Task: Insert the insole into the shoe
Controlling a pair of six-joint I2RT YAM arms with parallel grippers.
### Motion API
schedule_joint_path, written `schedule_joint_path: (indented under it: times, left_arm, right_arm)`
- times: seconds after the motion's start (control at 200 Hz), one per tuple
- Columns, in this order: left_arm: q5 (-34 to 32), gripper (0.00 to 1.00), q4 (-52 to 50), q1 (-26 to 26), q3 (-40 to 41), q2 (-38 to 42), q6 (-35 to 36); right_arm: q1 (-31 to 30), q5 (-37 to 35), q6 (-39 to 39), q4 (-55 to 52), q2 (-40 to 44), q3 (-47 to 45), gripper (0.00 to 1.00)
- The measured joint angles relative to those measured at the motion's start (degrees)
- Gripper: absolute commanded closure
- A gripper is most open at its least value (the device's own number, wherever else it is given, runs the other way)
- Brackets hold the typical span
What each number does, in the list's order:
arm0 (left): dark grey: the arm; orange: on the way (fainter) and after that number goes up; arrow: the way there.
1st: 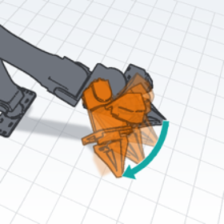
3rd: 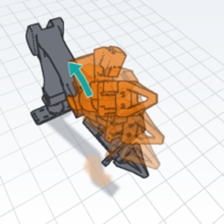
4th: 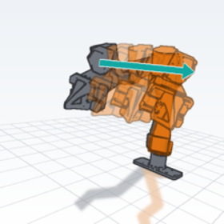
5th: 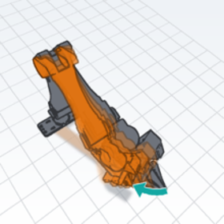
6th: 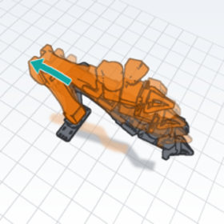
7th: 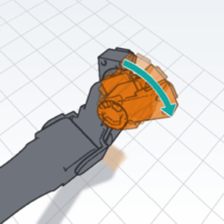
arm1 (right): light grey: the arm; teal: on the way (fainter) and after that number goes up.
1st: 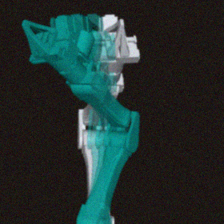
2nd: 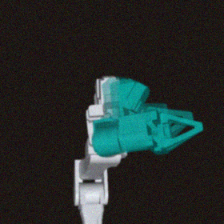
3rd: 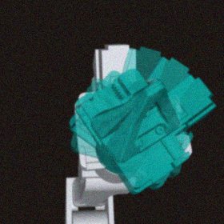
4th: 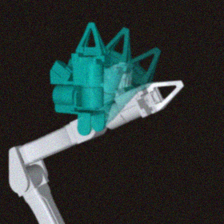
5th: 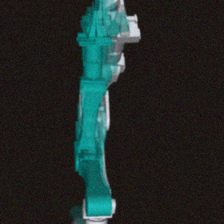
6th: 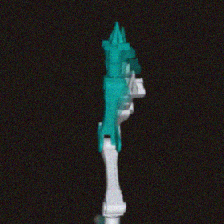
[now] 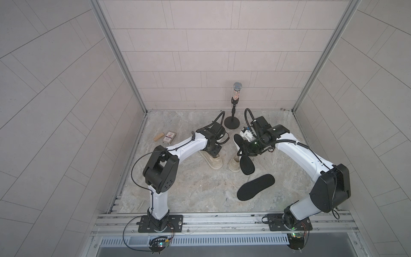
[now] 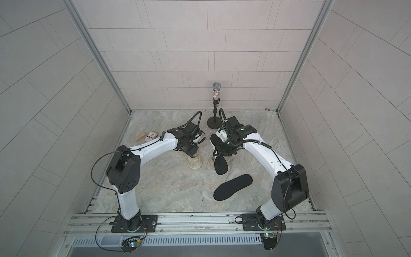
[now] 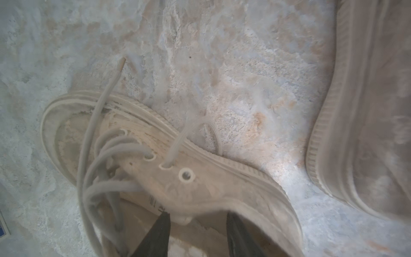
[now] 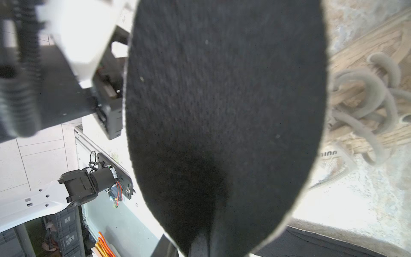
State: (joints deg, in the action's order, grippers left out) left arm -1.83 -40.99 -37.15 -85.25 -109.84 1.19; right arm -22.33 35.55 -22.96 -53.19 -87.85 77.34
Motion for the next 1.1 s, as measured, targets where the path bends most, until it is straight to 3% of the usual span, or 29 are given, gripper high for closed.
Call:
schedule_joint_path:
  times: [0.28, 0.43, 0.505, 0.545, 0.75, 1.096]
  left_arm:
    - [-8.74, 0.52, -2.19, -1.33, -3.76, -6.84, 2.82]
    - [-12.44, 0.87, -2.84, -1.64, -4.57, -8.81, 3.98]
    - [-13.03, 1.00, -3.13, -1.60, -4.61, -8.81, 5.38]
    - [-12.83, 1.00, -3.19, -1.49, -4.70, -8.76, 5.77]
    - [-6.75, 1.00, -6.49, 1.22, -7.45, -7.67, 6.12]
    - [13.53, 1.00, -15.76, 7.56, -13.62, -5.09, 8.33]
  right_arm:
    - [0.00, 0.00, 0.02, -0.09, 0.00, 1.01, 0.71]
    - [0.00, -0.09, 0.04, -0.35, 0.00, 1.01, 0.71]
    - [0.00, -0.28, 0.11, -0.66, 0.00, 1.01, 0.71]
    - [0.00, -0.33, 0.22, -0.79, 0.00, 0.94, 0.71]
    - [0.00, -0.15, 1.11, -1.77, 0.22, -0.24, 0.73]
    - [-5.90, 0.83, 6.05, -5.60, -2.67, 1.18, 0.76]
